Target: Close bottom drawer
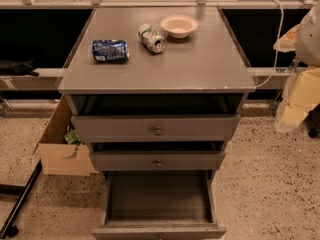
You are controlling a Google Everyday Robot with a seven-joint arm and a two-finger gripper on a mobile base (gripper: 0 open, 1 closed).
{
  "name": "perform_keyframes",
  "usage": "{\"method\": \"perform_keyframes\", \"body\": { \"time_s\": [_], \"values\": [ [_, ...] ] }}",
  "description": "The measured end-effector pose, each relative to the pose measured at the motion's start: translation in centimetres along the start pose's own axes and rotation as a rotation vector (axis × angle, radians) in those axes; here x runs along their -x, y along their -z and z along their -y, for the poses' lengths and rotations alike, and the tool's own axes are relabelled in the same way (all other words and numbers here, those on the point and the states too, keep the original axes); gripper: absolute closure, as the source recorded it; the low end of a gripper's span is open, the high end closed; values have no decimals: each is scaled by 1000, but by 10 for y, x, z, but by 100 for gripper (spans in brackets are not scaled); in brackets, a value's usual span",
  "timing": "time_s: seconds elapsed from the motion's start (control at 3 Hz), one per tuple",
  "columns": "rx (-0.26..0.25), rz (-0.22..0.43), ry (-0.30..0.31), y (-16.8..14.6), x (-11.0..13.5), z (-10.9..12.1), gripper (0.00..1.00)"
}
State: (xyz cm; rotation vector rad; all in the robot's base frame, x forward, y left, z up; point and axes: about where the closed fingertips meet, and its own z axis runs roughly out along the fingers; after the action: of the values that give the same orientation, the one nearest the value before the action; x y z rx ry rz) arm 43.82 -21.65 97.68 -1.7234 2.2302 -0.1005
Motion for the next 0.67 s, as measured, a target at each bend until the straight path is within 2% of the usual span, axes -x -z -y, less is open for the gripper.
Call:
{"method": "perform_keyframes", "body": {
  "time_s": [0.67],
  "values": [
    [-11, -8, 9, -1, -2, 3, 0]
  ]
}}
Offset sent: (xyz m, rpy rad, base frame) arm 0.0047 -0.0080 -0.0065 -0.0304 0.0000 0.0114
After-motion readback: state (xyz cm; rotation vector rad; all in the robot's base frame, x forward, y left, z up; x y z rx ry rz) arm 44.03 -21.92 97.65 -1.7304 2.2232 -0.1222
